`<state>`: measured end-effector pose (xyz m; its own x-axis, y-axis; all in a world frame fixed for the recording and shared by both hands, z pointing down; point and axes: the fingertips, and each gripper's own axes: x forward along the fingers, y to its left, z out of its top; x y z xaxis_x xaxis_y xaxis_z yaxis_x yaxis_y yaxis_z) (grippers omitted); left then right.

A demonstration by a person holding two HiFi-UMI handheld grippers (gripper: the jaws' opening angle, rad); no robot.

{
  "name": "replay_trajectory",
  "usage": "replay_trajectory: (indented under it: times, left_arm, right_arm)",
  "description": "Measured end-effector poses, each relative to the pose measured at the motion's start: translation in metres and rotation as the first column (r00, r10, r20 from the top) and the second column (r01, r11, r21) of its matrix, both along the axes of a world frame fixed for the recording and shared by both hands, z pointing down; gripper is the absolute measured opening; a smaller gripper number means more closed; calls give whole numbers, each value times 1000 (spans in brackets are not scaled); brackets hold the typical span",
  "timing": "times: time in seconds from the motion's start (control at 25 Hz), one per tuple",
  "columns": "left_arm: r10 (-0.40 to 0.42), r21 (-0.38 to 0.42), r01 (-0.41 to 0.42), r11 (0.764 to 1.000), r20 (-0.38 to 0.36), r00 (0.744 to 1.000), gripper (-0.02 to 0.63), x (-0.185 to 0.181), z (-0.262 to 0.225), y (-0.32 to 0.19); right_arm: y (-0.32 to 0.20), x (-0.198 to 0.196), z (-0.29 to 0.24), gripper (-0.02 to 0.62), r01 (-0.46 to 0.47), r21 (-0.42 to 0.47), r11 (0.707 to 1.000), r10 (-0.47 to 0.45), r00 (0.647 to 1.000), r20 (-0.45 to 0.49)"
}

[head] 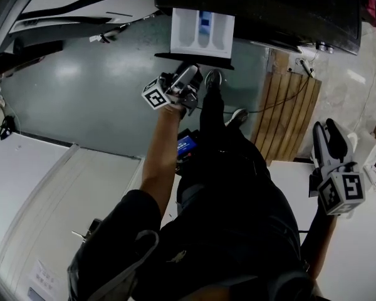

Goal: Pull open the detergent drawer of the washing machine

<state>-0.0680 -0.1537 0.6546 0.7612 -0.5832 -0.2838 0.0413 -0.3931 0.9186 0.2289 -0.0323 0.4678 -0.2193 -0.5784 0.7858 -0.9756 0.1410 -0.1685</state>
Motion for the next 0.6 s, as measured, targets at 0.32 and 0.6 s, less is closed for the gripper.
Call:
replay_trajectory:
  times: [0.32,0.6]
  left_arm:
    - [90,-62,-81,995,168,982,394,-6,3,29]
    - [96,-50,-85,995,280,955,394,-22,-31,54]
  right_arm:
    - [24,19,-41,145,7,130,992,-10,1000,22]
    - [47,30,-77,144,-4,236,972,-8,999,53]
